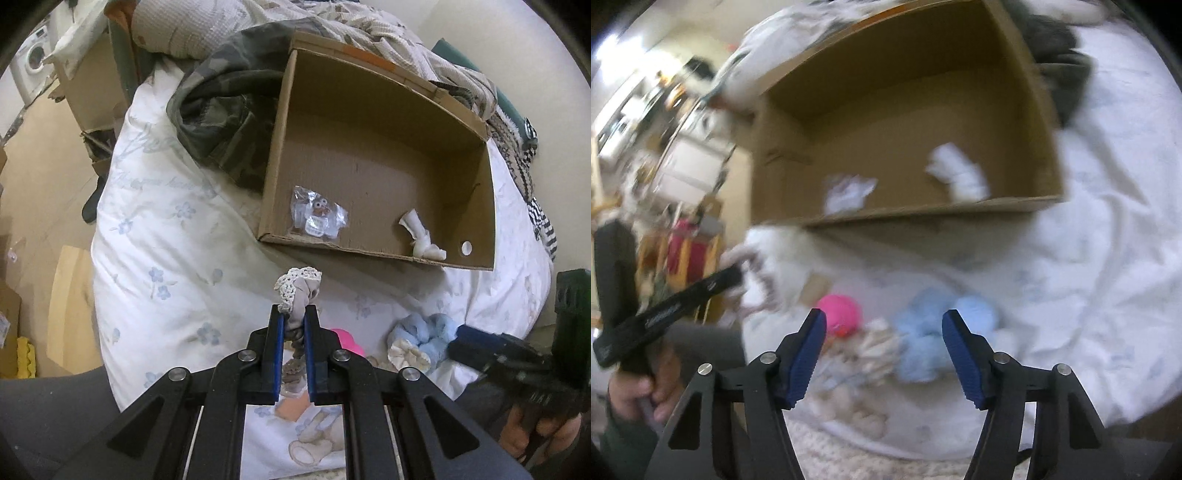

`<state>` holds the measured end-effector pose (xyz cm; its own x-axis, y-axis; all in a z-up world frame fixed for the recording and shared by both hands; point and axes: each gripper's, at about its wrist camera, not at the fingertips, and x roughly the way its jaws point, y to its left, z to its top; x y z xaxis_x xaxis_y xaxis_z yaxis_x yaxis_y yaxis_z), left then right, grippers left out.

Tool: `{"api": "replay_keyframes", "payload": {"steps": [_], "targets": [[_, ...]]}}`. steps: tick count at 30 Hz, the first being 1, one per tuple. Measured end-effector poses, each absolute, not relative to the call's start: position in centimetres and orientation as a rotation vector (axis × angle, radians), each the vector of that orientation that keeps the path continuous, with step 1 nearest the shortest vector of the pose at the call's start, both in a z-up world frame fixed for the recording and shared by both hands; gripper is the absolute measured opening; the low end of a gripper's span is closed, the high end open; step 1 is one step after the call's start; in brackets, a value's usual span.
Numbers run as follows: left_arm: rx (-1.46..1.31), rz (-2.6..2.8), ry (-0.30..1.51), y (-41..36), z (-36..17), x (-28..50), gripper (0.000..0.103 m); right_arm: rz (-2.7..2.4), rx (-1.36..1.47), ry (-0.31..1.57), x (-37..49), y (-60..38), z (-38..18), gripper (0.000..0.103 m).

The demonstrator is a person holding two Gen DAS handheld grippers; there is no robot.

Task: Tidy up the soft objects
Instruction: 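Carry the lace scrunchie with the left tool while the right tool carries its scrunchie to the box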

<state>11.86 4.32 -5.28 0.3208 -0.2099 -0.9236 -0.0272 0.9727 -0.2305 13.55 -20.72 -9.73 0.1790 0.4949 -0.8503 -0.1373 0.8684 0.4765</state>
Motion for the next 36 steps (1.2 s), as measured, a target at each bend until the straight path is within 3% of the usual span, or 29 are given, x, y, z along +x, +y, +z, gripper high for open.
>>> {"api": "replay_keyframes", "payload": {"steps": [2,6,9,11,25,36], "targets": [[-0.212,-0.121,1.239,4.0,-5.5,11.8,0.009,0.475,0.286,1.352,13.5,-19.6,-10.3,0.054],[-0.197,-0.12,1.235,3.5,-5.5,11.8,0.009,0.461,0.229,1.433,13.6,-17.9,-12.2,0.046],[-0.189,-0.119,1.238,3.4,-5.6,11.8,0.009,0.457,0.185,1.471,13.5,-17.1,-13.4,0.032],[-0.188,-0.114,1.239,3.5,-5.7,11.8,0.009,0.456,0.163,1.476,13.5,-16.8,-13.7,0.01],[-0.181,-0.076,1.216,3.9,-5.6,11.6,0.009,0.524,0.327,1.166,13.3,-19.5,-7.1,0.009],[-0.165,-0.055,1.177,3.6,-4.8,11.2,0.009,0.518,0.33,1.166,13.8,-19.1,-6.9,0.009]]}}
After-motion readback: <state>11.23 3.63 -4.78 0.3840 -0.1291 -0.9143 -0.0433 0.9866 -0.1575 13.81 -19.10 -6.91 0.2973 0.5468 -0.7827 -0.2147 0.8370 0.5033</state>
